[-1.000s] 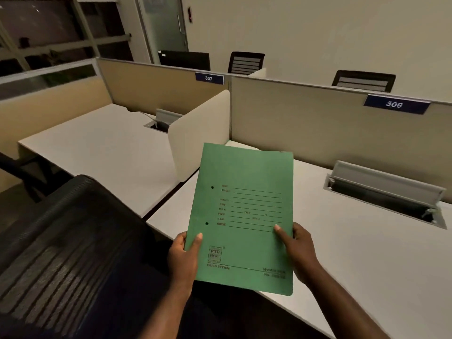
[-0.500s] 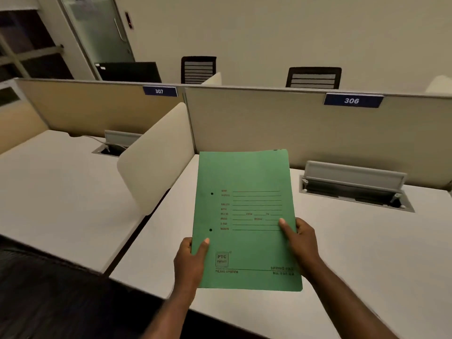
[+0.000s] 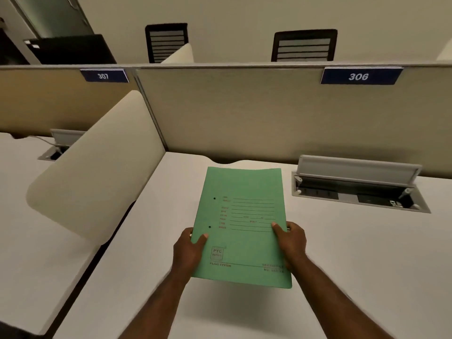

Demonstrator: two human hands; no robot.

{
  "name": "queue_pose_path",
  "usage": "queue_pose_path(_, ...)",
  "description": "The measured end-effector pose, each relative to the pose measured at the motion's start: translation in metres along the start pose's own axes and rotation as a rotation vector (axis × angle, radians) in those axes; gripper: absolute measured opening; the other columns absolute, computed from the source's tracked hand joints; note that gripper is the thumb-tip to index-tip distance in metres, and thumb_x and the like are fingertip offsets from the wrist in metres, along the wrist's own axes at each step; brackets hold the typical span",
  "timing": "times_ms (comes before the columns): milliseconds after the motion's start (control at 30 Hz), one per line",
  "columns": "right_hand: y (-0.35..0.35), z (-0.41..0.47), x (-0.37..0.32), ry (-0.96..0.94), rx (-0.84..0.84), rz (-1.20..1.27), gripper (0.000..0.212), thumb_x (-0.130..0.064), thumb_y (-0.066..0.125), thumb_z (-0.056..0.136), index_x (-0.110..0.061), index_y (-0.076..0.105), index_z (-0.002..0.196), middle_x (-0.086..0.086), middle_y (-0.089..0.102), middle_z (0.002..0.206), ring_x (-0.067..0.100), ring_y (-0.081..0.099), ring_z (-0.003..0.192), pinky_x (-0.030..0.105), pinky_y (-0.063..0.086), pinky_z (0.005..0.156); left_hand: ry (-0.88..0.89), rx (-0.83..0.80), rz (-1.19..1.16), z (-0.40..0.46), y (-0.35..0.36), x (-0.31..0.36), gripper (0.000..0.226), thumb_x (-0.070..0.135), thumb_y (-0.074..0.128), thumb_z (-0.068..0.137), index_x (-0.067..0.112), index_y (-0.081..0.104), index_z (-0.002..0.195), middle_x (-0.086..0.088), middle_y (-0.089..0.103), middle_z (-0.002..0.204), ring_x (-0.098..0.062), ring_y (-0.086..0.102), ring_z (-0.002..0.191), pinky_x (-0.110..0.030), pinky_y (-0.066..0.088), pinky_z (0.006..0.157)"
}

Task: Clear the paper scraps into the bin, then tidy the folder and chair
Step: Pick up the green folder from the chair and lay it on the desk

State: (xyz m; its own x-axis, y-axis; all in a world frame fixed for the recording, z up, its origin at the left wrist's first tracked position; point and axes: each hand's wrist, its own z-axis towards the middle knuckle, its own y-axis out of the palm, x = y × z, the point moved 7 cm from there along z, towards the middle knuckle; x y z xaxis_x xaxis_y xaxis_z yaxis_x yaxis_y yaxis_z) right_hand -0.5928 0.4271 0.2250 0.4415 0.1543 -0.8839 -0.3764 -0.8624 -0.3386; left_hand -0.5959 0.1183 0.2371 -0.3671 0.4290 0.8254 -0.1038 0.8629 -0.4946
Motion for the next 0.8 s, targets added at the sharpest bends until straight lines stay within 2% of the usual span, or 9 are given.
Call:
queue_pose_path(133,0.019,0.049,0.016,0.067,-0.007,-0.002,0.022,-0.024,0.066,0.087,-0.005,0.069,0.098,0.011,0.072,0.097,0.030,0.067,0.086,0.043,0.054,0.083,-0.009,-0.026,0.072,0.048,0.028,-0.002,0.025,0.029,0.064,0.089,0.016,0.057,0.110,-0.002,0.068,0.097,-0.017,0.067,0.082,-0.026,0.049,0.065)
queue_pose_path(433,0.040,0.126,0.047,0.137,0.035,0.036,0.018,-0.024,0.066,0.088,-0.008,0.067,0.097,0.009,0.072,0.095,0.029,0.068,0.084,0.046,0.055,0.082,0.078,-0.100,0.123,0.140,0.094,-0.003,0.017,0.026,0.063,0.089,0.020,0.056,0.103,0.005,0.067,0.095,-0.013,0.067,0.082,-0.025,0.051,0.062)
queue_pose_path(600,0.049,0.161,0.067,0.236,-0.015,0.005,0.012,-0.021,0.064,0.089,-0.011,0.068,0.095,0.009,0.074,0.093,0.028,0.070,0.080,0.046,0.057,0.080,0.063,-0.140,0.185,0.170,0.126,-0.016,0.016,0.025,0.063,0.090,0.015,0.057,0.101,-0.001,0.068,0.095,-0.012,0.066,0.077,-0.020,0.048,0.057)
queue_pose_path(800,0.056,0.197,0.066,0.289,-0.099,0.016,0.008,-0.012,0.063,0.086,-0.012,0.069,0.092,0.011,0.074,0.091,0.032,0.071,0.079,0.051,0.059,0.078,0.061,-0.149,0.200,0.194,0.144,-0.015,0.021,0.021,0.062,0.090,0.011,0.060,0.108,-0.004,0.069,0.099,-0.018,0.067,0.082,-0.024,0.051,0.064)
